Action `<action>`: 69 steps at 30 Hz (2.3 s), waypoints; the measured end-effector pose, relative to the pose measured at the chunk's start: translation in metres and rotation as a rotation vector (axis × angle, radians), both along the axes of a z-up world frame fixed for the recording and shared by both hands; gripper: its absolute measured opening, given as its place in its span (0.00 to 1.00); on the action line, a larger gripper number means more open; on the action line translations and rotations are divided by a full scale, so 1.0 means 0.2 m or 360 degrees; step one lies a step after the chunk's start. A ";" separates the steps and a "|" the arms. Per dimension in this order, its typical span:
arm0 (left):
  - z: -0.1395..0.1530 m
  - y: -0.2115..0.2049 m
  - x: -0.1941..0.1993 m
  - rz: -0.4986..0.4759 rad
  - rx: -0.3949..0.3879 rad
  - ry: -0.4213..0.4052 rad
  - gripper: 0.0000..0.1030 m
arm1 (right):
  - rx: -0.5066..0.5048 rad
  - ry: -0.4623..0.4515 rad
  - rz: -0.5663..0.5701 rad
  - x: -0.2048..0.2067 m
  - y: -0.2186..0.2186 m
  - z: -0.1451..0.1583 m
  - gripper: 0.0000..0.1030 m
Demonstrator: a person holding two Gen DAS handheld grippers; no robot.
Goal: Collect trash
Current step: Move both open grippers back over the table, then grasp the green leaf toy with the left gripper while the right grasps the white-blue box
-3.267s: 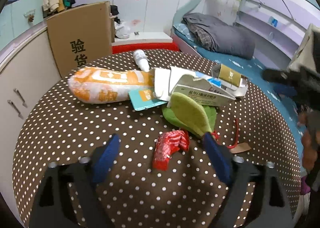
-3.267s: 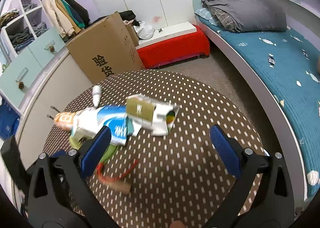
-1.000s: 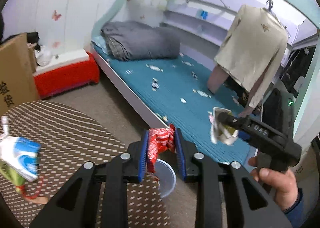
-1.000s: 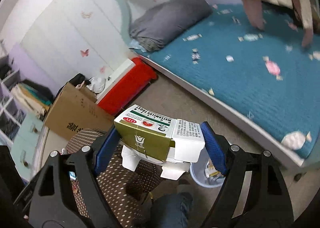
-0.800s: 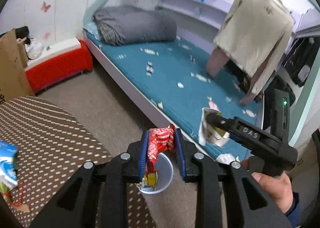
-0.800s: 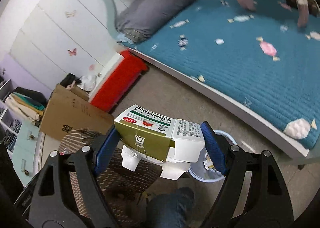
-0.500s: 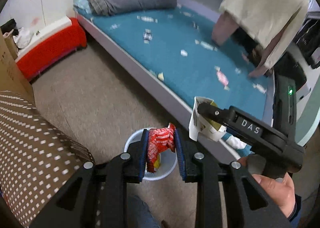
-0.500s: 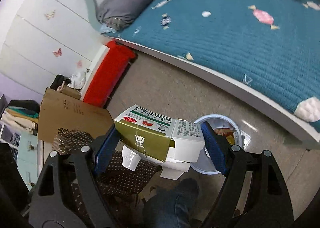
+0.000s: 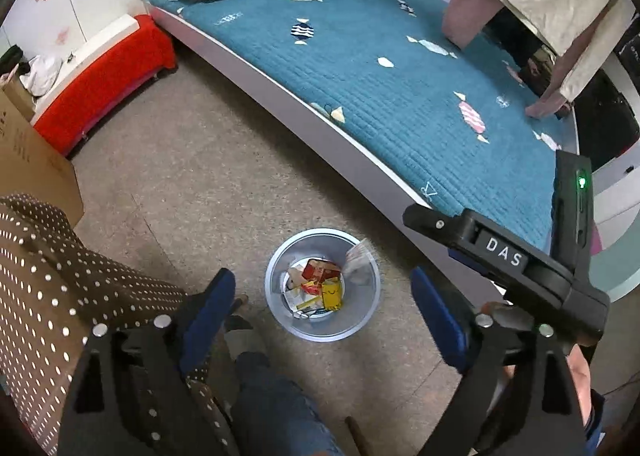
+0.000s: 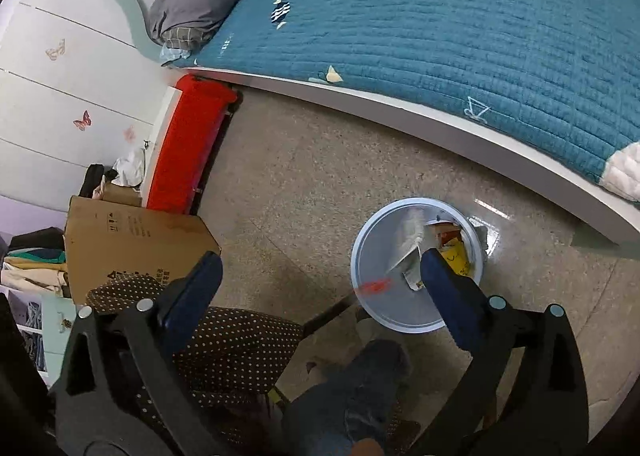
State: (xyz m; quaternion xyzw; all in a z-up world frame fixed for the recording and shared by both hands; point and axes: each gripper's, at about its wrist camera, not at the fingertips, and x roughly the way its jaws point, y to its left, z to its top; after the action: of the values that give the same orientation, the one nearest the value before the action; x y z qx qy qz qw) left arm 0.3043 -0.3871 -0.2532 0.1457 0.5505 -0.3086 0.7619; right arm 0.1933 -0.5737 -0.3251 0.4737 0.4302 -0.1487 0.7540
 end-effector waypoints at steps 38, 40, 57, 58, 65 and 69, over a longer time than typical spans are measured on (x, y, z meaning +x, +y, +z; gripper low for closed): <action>0.81 0.86 -0.44 0.0214 -0.0451 -0.0524 0.89 | -0.0581 -0.0398 0.0239 -0.19 0.68 1.05 0.94; 0.83 0.94 -0.45 0.0252 -0.0466 -0.0548 0.89 | -0.0603 -0.0438 0.0298 -0.18 0.75 1.10 0.94; 0.85 1.67 -0.43 0.0653 -0.0442 -0.0669 0.90 | -0.0732 -0.0638 0.0869 0.05 1.39 1.23 0.94; 0.84 1.73 -0.43 0.0698 -0.0437 -0.0674 0.90 | -0.0737 -0.0646 0.0911 0.06 1.42 1.23 0.94; 0.69 2.01 -0.42 0.0850 -0.0386 -0.0625 0.90 | -0.0813 -0.0603 0.1267 0.21 1.71 1.11 0.94; 0.59 2.14 -0.42 0.0931 -0.0359 -0.0584 0.90 | -0.0840 -0.0575 0.1456 0.28 1.87 1.01 0.94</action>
State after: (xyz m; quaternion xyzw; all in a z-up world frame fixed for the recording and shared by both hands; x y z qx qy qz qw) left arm 0.2201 0.0403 -0.1345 -0.0499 0.3855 -0.1049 0.9154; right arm 0.2499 -0.1990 -0.1223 0.0519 0.4040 0.1746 0.8964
